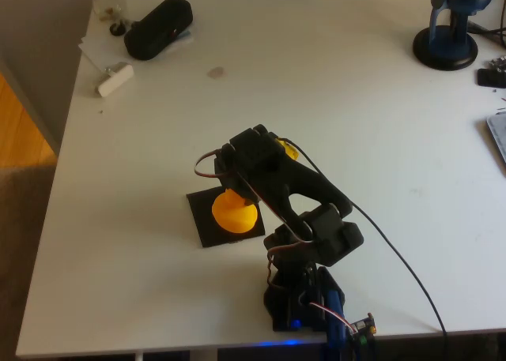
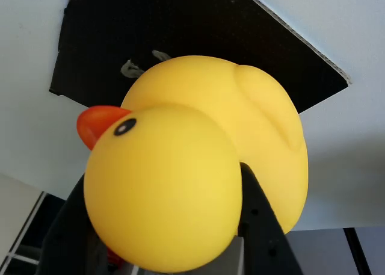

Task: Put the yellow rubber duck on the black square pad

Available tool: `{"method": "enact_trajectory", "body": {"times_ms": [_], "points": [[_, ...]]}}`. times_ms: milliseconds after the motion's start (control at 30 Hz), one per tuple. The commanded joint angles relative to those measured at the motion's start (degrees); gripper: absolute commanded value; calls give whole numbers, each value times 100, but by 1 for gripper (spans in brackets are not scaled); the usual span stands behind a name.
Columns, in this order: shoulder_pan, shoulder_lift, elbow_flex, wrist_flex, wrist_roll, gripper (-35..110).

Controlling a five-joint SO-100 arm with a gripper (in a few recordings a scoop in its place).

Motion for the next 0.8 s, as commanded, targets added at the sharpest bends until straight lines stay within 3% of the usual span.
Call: {"method": "enact_trajectory", "body": {"times_ms": [0, 267, 633, 767], "points": [[-185, 123, -149, 44, -18, 15], [-176, 53, -70, -642, -26, 15], [-167, 62, 237, -668, -44, 15], [-246, 70, 466, -633, -141, 23]]}}
